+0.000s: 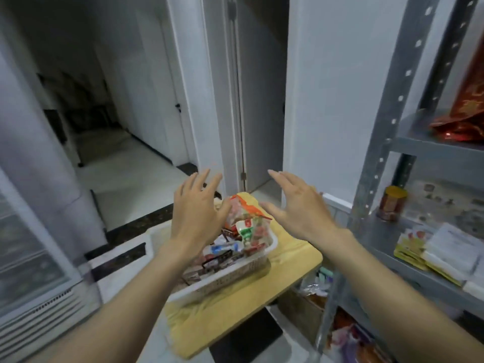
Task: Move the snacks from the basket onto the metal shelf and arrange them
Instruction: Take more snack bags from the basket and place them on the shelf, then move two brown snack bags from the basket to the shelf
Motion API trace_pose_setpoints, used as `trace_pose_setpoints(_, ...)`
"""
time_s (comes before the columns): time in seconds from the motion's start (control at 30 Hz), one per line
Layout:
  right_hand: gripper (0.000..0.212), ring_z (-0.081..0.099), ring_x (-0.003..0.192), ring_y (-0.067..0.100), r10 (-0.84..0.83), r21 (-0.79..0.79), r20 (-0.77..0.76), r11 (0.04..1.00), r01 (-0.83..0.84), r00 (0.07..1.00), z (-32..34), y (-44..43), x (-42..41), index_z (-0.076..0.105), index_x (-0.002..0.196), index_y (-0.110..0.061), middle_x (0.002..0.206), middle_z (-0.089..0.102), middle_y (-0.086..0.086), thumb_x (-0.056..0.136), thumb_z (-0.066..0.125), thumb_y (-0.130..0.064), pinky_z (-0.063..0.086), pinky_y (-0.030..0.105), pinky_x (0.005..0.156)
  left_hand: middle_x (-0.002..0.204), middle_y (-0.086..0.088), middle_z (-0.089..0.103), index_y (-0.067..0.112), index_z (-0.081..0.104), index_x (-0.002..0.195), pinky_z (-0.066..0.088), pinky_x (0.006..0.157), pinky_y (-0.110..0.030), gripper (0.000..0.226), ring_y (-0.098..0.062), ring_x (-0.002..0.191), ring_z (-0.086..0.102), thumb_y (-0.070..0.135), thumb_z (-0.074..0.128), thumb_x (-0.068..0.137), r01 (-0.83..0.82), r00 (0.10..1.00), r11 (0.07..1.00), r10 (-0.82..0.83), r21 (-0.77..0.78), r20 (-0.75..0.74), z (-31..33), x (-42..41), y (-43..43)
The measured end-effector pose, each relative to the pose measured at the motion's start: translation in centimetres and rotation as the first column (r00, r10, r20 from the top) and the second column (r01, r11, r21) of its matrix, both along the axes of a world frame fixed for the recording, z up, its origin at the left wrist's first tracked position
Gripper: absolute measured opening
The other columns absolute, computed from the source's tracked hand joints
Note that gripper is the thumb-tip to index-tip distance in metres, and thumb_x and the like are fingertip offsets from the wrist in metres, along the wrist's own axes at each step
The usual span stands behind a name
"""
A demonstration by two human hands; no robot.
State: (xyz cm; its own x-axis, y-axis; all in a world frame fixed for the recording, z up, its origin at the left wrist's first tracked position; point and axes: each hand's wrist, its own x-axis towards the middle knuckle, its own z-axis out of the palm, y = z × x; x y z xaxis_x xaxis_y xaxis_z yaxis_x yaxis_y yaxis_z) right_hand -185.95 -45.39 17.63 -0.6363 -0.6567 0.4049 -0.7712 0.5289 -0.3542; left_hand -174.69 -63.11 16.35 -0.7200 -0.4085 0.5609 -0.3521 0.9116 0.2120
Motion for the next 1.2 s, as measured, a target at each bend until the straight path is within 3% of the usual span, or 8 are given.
trace_pose_setpoints(0.23, 0.066, 0.041, 0.135, 0.015, 0.135, -0.007, 0.147, 0.991, -0.136, 0.98, -5.7, -9.0, -0.8, 0.038, 0.148, -0.025, 0.148, 0.045, -0.006, 0.091, 0.058, -0.053, 0.035, 0.036, 0.11, 0.152, -0.003, 0.04, 0.023, 0.045, 0.144, 0.028, 0.116, -0.045, 0.056, -0.022, 0.14, 0.033, 0.033, 0.059, 0.091, -0.088, 0.995, 0.978, 0.079, 0.188, 0.056, -6.2, 2.6, -7.7)
trace_pose_setpoints(0.4, 0.062, 0.038, 0.139, 0.019, 0.223, 0.003, 0.252, 0.973, -0.231, 0.942, -10.8, -15.3, -4.1, 0.043, 0.146, -0.025, 0.15, 0.044, -0.003, 0.091, 0.061, -0.046, 0.034, 0.044, 0.114, 0.152, 0.0, 0.038, 0.025, 0.042, 0.146, 0.026, 0.114, -0.036, 0.057, -0.018, 0.14, 0.032, 0.028, 0.06, 0.092, -0.094, 0.99, 0.963, 0.065, 0.253, 0.122, -10.9, 0.9, -12.2)
trace_pose_setpoints(0.53, 0.055, 0.037, 0.139, 0.018, 0.287, 0.097, 0.39, 0.932, -0.349, 0.875, -15.5, -19.8, -6.6, 0.044, 0.145, -0.023, 0.149, 0.045, -0.002, 0.095, 0.059, -0.041, 0.032, 0.039, 0.115, 0.15, 0.001, 0.041, 0.026, 0.041, 0.146, 0.029, 0.115, -0.036, 0.056, -0.015, 0.139, 0.033, 0.028, 0.058, 0.093, -0.104, 0.983, 0.937, 0.046, 0.333, 0.176, -14.9, -0.8, -15.3)
trace_pose_setpoints(0.8, 0.046, 0.052, 0.126, 0.022, 0.272, 0.297, 0.535, 0.826, -0.48, 0.8, -21.6, -25.8, -9.3, 0.052, 0.138, -0.016, 0.138, 0.056, 0.004, 0.097, 0.058, -0.035, 0.044, 0.038, 0.103, 0.145, 0.003, 0.045, 0.029, 0.04, 0.146, 0.033, 0.112, -0.033, 0.058, -0.017, 0.133, 0.04, 0.023, 0.062, 0.092, -0.15, 0.96, 0.863, 0.01, 0.482, 0.28, -21.5, -3.1, -19.9)
trace_pose_setpoints(0.9, 0.049, 0.05, 0.128, 0.023, 0.221, 0.297, 0.504, 0.863, -0.408, 0.835, -23.0, -27.1, -10.2, 0.051, 0.139, -0.015, 0.14, 0.054, 0.005, 0.094, 0.063, -0.029, 0.043, 0.039, 0.105, 0.146, 0.001, 0.044, 0.025, 0.04, 0.146, 0.031, 0.112, -0.032, 0.059, -0.018, 0.134, 0.038, 0.017, 0.061, 0.092, -0.136, 0.951, 0.84, -0.038, 0.525, 0.306, -22.8, -4.3, -21.3)
trace_pose_setpoints(1.0, 0.051, 0.047, 0.13, 0.021, 0.168, 0.264, 0.373, 0.924, -0.278, 0.912, -23.8, -27.9, -10.8, 0.049, 0.139, -0.013, 0.14, 0.052, 0.004, 0.091, 0.066, -0.015, 0.04, 0.034, 0.107, 0.146, 0.0, 0.045, 0.026, 0.041, 0.145, 0.034, 0.112, -0.037, 0.059, -0.02, 0.134, 0.039, 0.016, 0.062, 0.09, -0.112, 0.946, 0.829, -0.08, 0.547, 0.314, -24.4, -5.7, -22.8)
trace_pose_setpoints(1.2, 0.049, 0.045, 0.118, 0.024, 0.088, 0.368, 0.198, 0.916, -0.158, 0.976, -24.3, -28.8, -11.6, 0.052, 0.134, -0.014, 0.126, 0.059, 0.005, 0.087, 0.065, -0.007, 0.045, 0.035, 0.086, 0.15, -0.002, 0.043, 0.027, 0.039, 0.147, 0.027, 0.116, -0.044, 0.059, -0.023, 0.14, 0.032, 0.02, 0.061, 0.092, -0.088, 0.91, 0.816, -0.167, 0.571, 0.379, -26.4, -8.9, -24.5)
